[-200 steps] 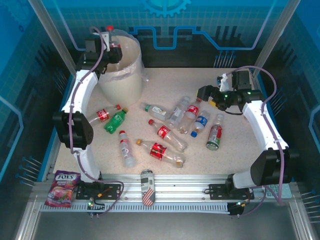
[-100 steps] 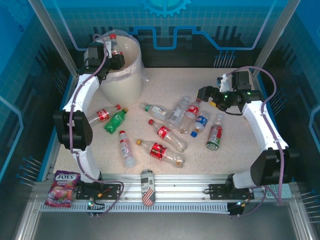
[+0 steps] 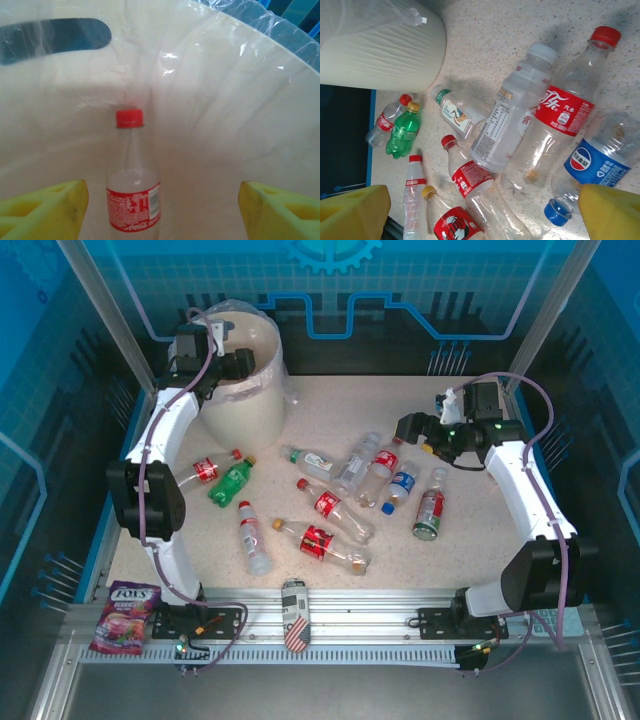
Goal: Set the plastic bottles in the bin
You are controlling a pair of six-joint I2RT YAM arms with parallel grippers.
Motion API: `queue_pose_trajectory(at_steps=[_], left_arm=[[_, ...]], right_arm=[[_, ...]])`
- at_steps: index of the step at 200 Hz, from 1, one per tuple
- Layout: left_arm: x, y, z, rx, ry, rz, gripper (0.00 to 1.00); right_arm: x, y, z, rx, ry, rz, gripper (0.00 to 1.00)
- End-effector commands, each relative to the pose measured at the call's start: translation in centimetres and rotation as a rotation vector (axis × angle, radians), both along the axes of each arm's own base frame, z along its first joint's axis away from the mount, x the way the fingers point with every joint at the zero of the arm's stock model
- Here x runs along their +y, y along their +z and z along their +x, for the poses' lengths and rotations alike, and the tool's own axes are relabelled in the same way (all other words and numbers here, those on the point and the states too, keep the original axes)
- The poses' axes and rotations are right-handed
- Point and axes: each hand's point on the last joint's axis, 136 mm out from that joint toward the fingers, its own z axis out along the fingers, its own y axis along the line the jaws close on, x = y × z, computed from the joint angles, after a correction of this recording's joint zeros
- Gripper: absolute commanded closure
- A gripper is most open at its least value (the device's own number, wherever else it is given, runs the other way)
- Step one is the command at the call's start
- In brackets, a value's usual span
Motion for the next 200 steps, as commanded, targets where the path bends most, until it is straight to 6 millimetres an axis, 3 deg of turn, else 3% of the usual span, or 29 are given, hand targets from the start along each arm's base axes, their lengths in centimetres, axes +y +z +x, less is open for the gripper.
queue_pose_trajectory(at_steps=[1, 25, 54, 68, 100, 123, 138, 164, 200], left_arm=[[-1.1, -2.5, -0.2, 0.08, -0.051, 0.005, 0.19], [-1.2, -0.3, -0.5, 0.04, -0.058, 0.01, 0.17], [-1.2, 3.9, -1.0, -0.038, -0.063, 0.018, 0.13], [-1.2, 6.4, -1.4, -0.086, -0.065, 0.021, 0.06], [-1.0, 12.2, -3.2, -0.201, -0.053, 0.034, 0.05], [-0.9, 16.4, -5.6, -0.291, -0.044, 0.036, 0.05], [-0.8, 18.2, -7.5, -0.319, -0.031, 0.028, 0.05], [-1.2, 18.1, -11.5, -0.287, -0.021, 0.005, 0.05], [-3.6, 13.4, -17.5, -0.167, -0.054, -0.025, 0.06]], right_arm=[[-1.7, 0.8, -0.2, -0.008, -0.032, -0.08, 0.03], [-4.6, -0.4, -1.3, 0.053, -0.085, -0.258, 0.03], [-8.0, -3.5, -3.7, 0.178, -0.126, -0.439, 0.03], [-8.6, -4.9, -4.8, 0.223, -0.138, -0.459, 0.03], [-9.5, -7.8, -6.4, 0.307, -0.167, -0.474, 0.03], [-9.7, -9.9, -6.5, 0.34, -0.177, -0.475, 0.03], [-9.9, -11.1, -6.2, 0.353, -0.196, -0.481, 0.03], [-10.2, -12.8, -5.4, 0.359, -0.229, -0.477, 0.08], [-10.3, -15.6, -4.7, 0.408, -0.229, -0.478, 0.11]])
